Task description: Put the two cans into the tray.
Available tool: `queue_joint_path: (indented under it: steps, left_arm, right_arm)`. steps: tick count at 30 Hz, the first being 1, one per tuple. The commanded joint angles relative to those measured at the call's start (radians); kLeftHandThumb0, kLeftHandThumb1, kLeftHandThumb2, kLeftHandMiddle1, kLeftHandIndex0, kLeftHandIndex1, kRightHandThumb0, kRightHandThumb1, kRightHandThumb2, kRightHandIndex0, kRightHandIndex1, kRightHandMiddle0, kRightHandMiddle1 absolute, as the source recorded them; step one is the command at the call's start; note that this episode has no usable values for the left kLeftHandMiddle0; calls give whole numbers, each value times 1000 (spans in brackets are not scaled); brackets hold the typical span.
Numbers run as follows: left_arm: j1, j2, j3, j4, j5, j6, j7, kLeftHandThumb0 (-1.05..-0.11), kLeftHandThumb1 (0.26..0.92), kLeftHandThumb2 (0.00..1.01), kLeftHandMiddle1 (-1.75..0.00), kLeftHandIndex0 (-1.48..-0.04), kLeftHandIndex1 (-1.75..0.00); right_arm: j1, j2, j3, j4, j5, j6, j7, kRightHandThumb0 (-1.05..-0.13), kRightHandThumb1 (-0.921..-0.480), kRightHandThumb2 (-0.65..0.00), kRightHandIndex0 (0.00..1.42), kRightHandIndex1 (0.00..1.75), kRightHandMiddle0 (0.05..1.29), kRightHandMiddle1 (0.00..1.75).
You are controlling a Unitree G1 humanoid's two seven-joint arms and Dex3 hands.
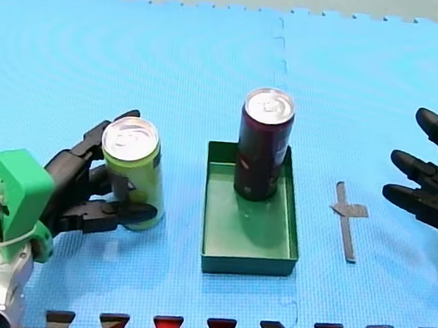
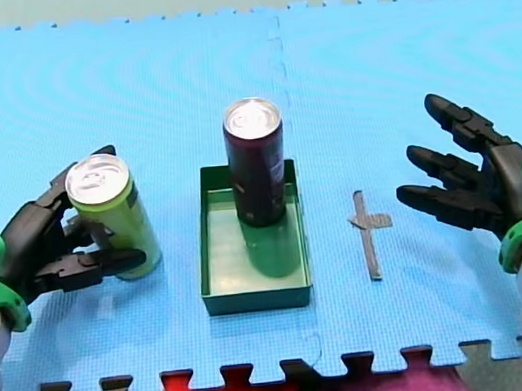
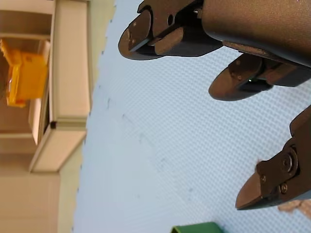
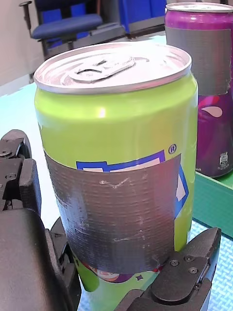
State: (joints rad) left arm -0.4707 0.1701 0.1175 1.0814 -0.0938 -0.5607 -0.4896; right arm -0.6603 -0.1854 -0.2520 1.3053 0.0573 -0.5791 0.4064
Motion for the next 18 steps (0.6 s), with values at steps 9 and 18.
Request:
queue_joint_path:
  steps: [9, 18]
  left_arm:
    - [-15, -4, 8, 20, -9, -2, -25, -931, 620, 1, -2, -96, -3]
    - [-12, -21, 7, 23, 19, -67, 59, -905, 626, 0, -88, -651, -38]
  right_arm:
    - [-4, -8, -4, 0, 3, -4, 1, -790, -663, 0, 520, 2, 358, 0]
    - [-3, -10, -6, 1, 2, -9, 4, -792, -663, 0, 522, 2, 358, 0]
